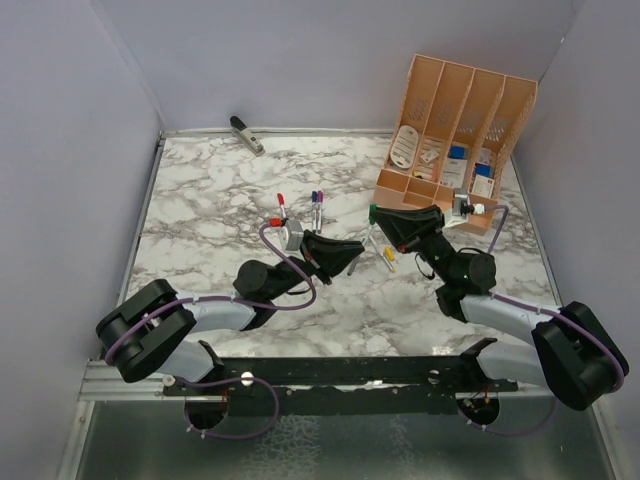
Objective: Insert the pens into the pen caps
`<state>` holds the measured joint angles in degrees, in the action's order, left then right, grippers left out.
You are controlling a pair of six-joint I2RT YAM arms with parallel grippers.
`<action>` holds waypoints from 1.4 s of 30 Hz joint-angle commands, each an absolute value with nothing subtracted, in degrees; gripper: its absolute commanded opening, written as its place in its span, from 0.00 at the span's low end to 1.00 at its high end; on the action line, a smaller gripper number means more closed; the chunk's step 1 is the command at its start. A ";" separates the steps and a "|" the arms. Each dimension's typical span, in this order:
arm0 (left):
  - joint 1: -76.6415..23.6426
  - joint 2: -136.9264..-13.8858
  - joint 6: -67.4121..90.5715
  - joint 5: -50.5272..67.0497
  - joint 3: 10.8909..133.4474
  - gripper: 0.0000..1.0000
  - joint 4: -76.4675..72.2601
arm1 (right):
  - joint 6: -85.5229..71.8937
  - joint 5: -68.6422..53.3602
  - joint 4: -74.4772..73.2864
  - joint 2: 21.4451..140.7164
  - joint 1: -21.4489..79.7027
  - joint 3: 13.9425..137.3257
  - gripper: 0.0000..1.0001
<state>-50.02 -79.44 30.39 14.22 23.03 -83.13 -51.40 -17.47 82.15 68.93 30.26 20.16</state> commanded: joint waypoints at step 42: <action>-50.45 -82.88 33.90 10.00 32.33 0.00 -94.78 | -47.72 -19.58 101.87 70.72 31.57 15.85 0.01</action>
<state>-50.13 -86.65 36.40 12.38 28.71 -86.94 -49.12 -17.19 82.28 69.34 30.70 18.17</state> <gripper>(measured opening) 0.060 0.048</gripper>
